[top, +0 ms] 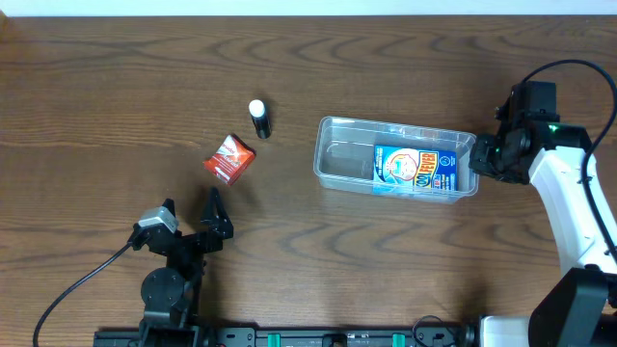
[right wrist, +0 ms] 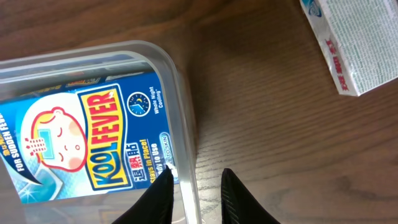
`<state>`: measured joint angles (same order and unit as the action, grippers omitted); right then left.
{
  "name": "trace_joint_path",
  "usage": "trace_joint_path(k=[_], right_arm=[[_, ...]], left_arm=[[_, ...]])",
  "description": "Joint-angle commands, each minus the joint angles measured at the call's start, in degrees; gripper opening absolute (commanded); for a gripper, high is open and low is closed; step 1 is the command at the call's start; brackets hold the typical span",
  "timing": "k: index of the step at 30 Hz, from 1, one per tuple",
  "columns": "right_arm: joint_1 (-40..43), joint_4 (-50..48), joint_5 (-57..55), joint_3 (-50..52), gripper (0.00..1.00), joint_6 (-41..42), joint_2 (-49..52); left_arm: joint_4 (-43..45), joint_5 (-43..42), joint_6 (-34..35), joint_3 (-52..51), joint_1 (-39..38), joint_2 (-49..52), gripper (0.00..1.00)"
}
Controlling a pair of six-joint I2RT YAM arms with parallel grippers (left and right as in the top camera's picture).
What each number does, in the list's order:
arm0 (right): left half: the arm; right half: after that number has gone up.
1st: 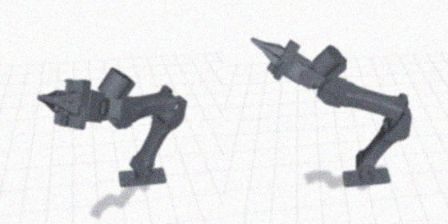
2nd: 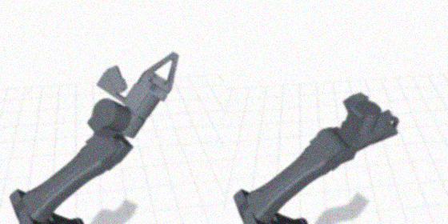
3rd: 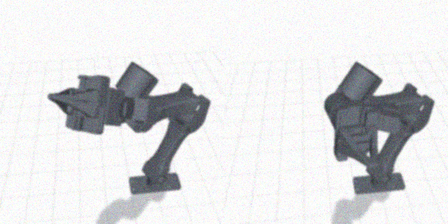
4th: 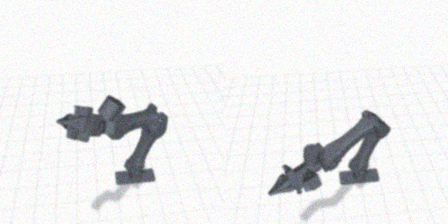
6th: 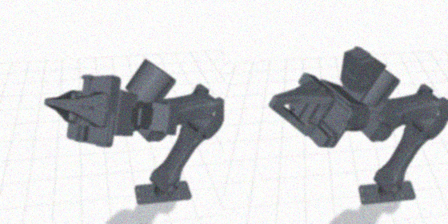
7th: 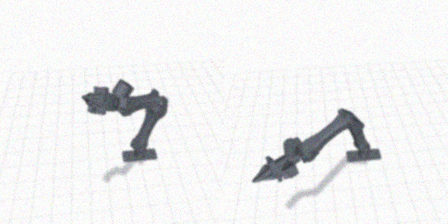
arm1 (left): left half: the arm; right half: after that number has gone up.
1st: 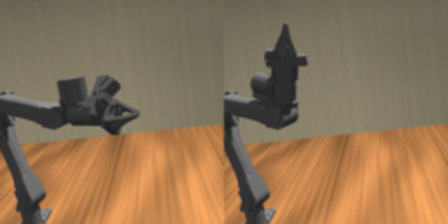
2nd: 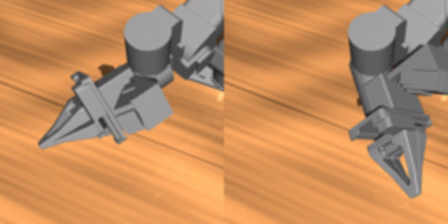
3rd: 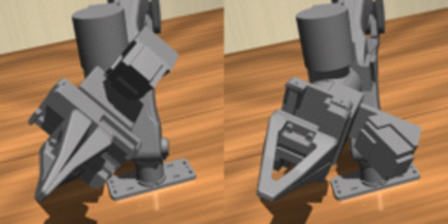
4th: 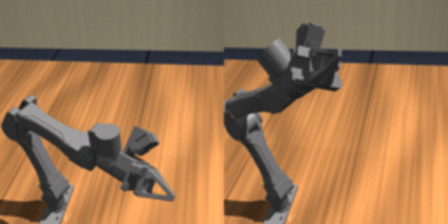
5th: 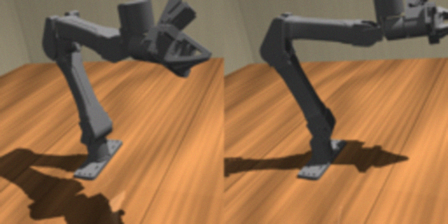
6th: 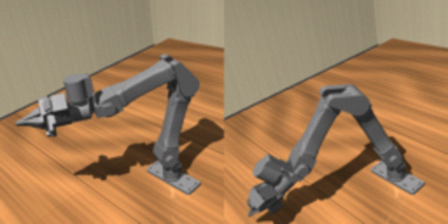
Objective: Pack container
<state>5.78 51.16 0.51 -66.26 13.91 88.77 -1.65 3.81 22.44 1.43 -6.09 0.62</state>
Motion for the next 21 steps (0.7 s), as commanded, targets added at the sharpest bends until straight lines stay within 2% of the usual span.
trace_joint_path(k=[1,21], right_arm=[[0.20,-0.52,0.37,0.96,0.24,0.55,1.62],[0.15,-1.99,0.42,1.14,0.20,-3.67,5.49]], left_arm=[[-2.05,1.55,-0.92,-1.20,0.28,-0.39,0.98],[-2.05,1.55,-0.92,-1.20,0.28,-0.39,0.98]])
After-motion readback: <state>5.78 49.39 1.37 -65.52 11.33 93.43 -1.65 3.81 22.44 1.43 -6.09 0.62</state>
